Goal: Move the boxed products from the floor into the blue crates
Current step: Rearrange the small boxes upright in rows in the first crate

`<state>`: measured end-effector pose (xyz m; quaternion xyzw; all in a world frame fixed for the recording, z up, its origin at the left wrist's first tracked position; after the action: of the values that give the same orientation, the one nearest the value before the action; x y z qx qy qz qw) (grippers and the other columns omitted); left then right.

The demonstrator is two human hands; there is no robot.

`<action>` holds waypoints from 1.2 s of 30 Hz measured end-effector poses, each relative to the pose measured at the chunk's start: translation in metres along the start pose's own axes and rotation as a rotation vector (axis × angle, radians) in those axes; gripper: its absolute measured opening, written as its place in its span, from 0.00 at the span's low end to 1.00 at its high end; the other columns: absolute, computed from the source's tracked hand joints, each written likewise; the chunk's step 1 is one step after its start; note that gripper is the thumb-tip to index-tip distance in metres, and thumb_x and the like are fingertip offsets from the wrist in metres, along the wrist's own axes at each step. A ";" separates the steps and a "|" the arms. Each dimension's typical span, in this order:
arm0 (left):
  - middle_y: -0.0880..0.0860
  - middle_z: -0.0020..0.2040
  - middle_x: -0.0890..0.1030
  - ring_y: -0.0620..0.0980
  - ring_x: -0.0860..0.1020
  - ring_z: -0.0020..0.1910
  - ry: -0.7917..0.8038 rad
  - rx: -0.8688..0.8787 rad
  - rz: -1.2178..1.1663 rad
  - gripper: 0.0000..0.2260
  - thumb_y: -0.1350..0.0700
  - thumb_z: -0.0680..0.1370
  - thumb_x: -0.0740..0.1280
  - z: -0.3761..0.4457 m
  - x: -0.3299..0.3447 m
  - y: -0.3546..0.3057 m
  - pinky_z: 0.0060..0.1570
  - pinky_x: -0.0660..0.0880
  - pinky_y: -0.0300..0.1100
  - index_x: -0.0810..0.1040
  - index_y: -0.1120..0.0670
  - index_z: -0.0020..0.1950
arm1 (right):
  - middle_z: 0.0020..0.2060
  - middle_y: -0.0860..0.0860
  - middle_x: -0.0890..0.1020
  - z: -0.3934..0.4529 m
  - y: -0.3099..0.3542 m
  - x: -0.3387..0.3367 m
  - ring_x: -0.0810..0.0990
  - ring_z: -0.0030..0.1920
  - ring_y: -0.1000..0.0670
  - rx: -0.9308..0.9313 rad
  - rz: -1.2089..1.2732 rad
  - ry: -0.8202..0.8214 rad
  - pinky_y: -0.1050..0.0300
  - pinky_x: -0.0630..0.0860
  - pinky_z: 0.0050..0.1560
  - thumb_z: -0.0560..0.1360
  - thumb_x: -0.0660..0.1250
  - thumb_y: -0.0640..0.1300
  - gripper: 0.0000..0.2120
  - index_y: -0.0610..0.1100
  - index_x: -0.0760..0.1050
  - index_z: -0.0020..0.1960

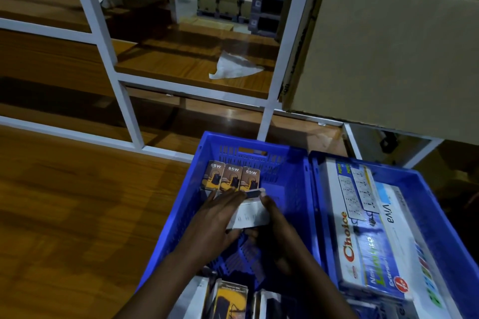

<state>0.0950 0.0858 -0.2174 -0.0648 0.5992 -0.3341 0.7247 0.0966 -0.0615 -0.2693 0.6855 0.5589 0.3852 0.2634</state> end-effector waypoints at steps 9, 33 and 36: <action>0.41 0.73 0.75 0.42 0.70 0.75 -0.082 -0.444 -0.520 0.39 0.26 0.73 0.64 -0.002 -0.001 0.025 0.69 0.72 0.40 0.65 0.42 0.80 | 0.37 0.49 0.87 -0.019 0.052 -0.003 0.84 0.38 0.48 -0.437 -0.286 -0.083 0.62 0.77 0.34 0.74 0.72 0.35 0.05 0.43 0.85 0.43; 0.46 0.74 0.75 0.45 0.73 0.71 0.004 -0.665 -0.941 0.28 0.49 0.80 0.71 -0.002 0.013 0.024 0.68 0.70 0.41 0.70 0.50 0.78 | 0.34 0.52 0.86 -0.002 0.032 0.003 0.83 0.34 0.59 -0.331 -0.338 0.003 0.69 0.74 0.35 0.79 0.70 0.38 0.06 0.41 0.85 0.44; 0.50 0.78 0.70 0.51 0.69 0.76 0.086 -0.691 -0.710 0.30 0.49 0.81 0.69 -0.003 0.024 0.030 0.64 0.66 0.39 0.64 0.52 0.81 | 0.34 0.49 0.87 0.018 0.032 -0.024 0.84 0.35 0.54 -0.305 -0.284 -0.198 0.66 0.75 0.34 0.76 0.73 0.41 0.06 0.39 0.85 0.44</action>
<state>0.1055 0.0962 -0.2530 -0.4875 0.6453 -0.3443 0.4768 0.1273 -0.0907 -0.2599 0.5866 0.5565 0.3552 0.4690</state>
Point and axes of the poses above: each hand's wrist, its own z-axis towards the middle knuckle, its own x-axis out of the palm, y = z × x, the point moved 9 cm from there along z, towards the middle knuckle
